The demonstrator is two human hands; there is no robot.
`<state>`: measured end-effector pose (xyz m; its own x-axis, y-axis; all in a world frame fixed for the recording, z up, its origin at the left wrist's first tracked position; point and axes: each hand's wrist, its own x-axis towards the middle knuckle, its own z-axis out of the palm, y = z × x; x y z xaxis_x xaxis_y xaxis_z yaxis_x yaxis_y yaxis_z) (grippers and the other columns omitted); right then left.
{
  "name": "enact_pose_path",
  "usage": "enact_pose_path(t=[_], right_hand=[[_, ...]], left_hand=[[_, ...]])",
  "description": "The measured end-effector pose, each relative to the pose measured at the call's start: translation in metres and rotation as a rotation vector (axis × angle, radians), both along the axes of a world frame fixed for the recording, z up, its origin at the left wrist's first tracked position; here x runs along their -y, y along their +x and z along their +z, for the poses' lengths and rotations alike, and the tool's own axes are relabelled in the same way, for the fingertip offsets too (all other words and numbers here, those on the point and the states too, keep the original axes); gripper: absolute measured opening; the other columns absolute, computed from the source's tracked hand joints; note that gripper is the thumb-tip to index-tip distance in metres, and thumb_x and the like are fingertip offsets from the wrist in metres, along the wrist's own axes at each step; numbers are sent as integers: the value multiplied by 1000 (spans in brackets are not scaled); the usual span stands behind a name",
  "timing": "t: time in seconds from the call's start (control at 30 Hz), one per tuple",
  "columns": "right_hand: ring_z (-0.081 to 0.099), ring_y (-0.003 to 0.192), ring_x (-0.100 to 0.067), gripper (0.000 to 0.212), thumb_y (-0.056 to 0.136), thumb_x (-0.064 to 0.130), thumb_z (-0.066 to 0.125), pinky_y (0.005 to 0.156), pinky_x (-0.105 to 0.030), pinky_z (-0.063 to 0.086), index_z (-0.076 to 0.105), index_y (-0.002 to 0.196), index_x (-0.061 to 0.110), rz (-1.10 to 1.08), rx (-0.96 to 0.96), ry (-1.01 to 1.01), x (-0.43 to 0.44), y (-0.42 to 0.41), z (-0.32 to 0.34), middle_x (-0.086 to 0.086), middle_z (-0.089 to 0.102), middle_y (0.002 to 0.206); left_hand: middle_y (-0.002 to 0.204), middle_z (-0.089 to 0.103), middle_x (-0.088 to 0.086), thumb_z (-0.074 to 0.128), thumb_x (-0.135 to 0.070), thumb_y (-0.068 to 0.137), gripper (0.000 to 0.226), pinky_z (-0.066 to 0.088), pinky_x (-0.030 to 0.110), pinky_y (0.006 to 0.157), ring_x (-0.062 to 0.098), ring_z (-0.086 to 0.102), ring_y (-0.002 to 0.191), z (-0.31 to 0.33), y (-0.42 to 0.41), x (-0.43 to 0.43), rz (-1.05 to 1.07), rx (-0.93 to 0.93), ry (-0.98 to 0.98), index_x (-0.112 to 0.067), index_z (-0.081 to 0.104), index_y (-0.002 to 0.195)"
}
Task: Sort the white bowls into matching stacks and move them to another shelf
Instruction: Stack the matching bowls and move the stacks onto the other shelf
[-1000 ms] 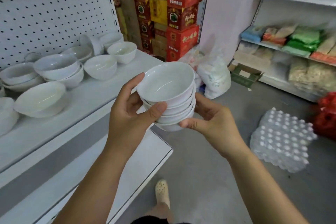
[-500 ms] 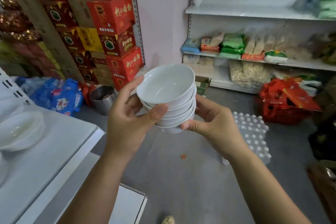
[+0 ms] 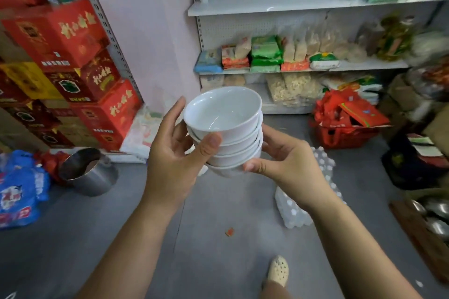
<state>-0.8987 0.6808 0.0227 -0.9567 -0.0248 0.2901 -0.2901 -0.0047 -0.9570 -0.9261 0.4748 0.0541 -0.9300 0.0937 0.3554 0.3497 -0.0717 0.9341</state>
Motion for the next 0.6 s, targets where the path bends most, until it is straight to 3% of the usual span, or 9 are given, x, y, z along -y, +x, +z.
enact_pose_path(t=[0.13,0.23,0.4,0.6], right_hand=[[61,129,-16,70,72,8,85,112,-42,47,61,137,19,26,5,6,-39,-67,0,7,68,134],[61,130,-18,75,71,8,86,114,-44,45,59,140,18,44,15,26,-70,-121,5,6,68,134],[61,129,-13,74,68,11,86,113,-38,45,60,136,25,96,39,47,-113,-196,11,10,69,132],[60,130,-15,76,70,5,86,113,-41,45,58,141,16,125,87,57,-139,-275,0,7,68,134]], left_hand=[[138,65,-1,81,-56,73,86,54,28,98,16,61,129,-4,-63,-40,-12,-24,-31,-13,55,143],[134,68,-2,83,-62,69,87,54,23,93,15,64,125,-4,-110,-69,23,-27,6,-13,60,138],[135,68,-1,84,-61,69,87,54,24,95,15,64,126,-6,-178,-111,67,-5,47,-13,59,137],[135,68,-1,83,-60,70,86,53,24,95,15,63,126,-16,-254,-135,84,47,47,-12,59,137]])
